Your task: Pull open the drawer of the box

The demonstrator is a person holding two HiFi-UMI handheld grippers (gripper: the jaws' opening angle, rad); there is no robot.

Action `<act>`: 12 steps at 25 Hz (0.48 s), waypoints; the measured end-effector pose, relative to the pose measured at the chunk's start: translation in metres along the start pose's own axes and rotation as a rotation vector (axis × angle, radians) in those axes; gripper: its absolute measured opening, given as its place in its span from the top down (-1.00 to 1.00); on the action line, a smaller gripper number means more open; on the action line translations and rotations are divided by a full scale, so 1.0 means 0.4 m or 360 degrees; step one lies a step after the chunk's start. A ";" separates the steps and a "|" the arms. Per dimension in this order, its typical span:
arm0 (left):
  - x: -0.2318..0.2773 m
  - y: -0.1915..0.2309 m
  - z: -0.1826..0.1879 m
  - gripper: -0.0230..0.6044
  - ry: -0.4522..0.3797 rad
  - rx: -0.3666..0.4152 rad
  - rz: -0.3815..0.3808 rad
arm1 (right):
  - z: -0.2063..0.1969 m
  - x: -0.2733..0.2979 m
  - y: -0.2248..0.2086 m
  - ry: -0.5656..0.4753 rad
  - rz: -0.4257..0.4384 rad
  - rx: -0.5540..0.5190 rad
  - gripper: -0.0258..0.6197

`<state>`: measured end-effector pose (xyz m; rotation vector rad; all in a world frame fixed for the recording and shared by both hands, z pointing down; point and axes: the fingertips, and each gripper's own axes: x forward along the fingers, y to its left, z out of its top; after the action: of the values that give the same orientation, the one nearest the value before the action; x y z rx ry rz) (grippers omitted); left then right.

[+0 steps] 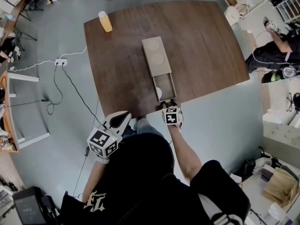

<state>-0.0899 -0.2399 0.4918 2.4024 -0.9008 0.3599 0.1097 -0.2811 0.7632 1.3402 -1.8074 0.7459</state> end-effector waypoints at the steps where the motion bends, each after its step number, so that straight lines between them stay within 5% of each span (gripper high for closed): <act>1: -0.001 0.000 -0.002 0.91 0.0000 0.0000 -0.0001 | -0.003 -0.001 0.000 -0.0004 -0.0003 -0.0003 0.44; 12: -0.012 -0.001 -0.007 0.91 -0.0024 0.0000 0.0005 | -0.017 0.001 0.000 0.0012 -0.0008 0.0016 0.44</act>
<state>-0.0934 -0.2355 0.4917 2.4068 -0.9116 0.3435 0.1113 -0.2759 0.7672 1.3462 -1.7958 0.7574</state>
